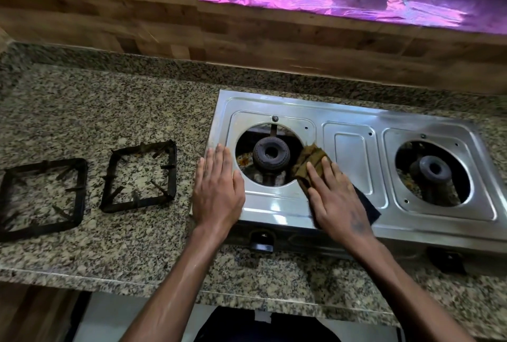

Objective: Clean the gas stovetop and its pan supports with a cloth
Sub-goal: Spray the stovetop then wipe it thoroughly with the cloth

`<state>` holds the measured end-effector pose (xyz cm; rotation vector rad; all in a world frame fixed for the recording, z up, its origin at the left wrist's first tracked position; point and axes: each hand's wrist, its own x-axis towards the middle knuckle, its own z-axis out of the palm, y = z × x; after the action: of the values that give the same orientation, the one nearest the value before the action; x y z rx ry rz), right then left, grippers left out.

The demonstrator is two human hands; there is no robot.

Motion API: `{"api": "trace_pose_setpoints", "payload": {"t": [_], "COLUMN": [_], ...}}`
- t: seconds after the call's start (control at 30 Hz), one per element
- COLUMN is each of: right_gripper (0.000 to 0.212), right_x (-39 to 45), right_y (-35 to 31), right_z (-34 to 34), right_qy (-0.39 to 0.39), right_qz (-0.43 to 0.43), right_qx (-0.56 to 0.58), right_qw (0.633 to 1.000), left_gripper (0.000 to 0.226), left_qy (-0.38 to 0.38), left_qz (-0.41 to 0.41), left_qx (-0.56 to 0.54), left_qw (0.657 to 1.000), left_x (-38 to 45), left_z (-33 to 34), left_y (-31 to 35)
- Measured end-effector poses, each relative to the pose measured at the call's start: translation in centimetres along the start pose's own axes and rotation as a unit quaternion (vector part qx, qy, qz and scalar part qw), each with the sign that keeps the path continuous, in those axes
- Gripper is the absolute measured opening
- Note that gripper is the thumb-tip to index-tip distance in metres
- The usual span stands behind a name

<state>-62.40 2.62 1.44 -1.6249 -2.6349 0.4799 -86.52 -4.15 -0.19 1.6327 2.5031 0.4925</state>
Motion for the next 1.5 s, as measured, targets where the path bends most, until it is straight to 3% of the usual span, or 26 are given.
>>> {"api": "trace_pose_setpoints", "payload": {"t": [0.13,0.23,0.3,0.43,0.57,0.7,0.8,0.93,1.03,1.2,1.4,1.5], "right_gripper": [0.058,0.056,0.055,0.054,0.056,0.054,0.053,0.056,0.061,0.056,0.056,0.055], "right_x": [-3.6,-3.5,-2.7,1.0,4.7,3.1,-0.2,-3.5,-1.8,6.3,14.3,12.2], "right_y": [-0.7,-2.6,-4.6,-10.3,-16.0,-14.6,-8.9,-0.3,3.6,5.9,1.7,0.2], "right_z": [0.7,1.2,1.5,2.9,4.5,4.0,2.9,0.5,-1.1,-2.1,-2.3,-1.7], "right_qy": [0.002,-0.004,-0.014,-0.043,-0.038,-0.023,-0.024,-0.020,-0.013,0.031,0.043,0.020], "right_qz": [-0.059,-0.123,-0.182,-0.271,-0.292,-0.301,-0.257,-0.106,-0.010,0.083,0.065,-0.013], "right_qx": [-0.017,-0.037,-0.043,-0.043,-0.043,-0.041,-0.028,-0.013,-0.009,-0.013,-0.006,-0.012], "right_qw": [0.998,0.992,0.982,0.961,0.955,0.953,0.966,0.994,1.000,0.996,0.997,1.000], "left_gripper": [0.060,0.056,0.056,0.055,0.055,0.056,0.059,0.060,0.061,0.063,0.060,0.058], "left_qy": [0.019,0.046,0.072,0.136,0.164,0.143,0.081,-0.018,-0.017,-0.015,-0.014,-0.013], "left_qz": [-0.017,-0.055,-0.075,-0.098,-0.113,-0.097,-0.076,-0.040,-0.039,-0.043,0.000,0.026], "left_qx": [-0.148,-0.303,-0.348,-0.352,-0.306,-0.278,-0.233,-0.124,-0.027,-0.004,0.028,0.030], "left_qw": [0.989,0.950,0.932,0.921,0.931,0.945,0.966,0.991,0.999,0.999,1.000,0.999], "left_x": [0.2,0.1,0.0,-0.1,-0.1,0.0,0.6,1.1,0.4,0.4,0.5,0.3], "left_z": [-1.0,-2.3,-3.3,-5.3,-6.6,-7.0,-5.6,-2.2,-1.1,-1.0,-0.7,-0.8], "left_y": [0.1,-0.4,-0.8,-2.1,-3.6,-3.4,-2.9,-1.6,-1.0,-0.4,-0.7,-0.6]}}
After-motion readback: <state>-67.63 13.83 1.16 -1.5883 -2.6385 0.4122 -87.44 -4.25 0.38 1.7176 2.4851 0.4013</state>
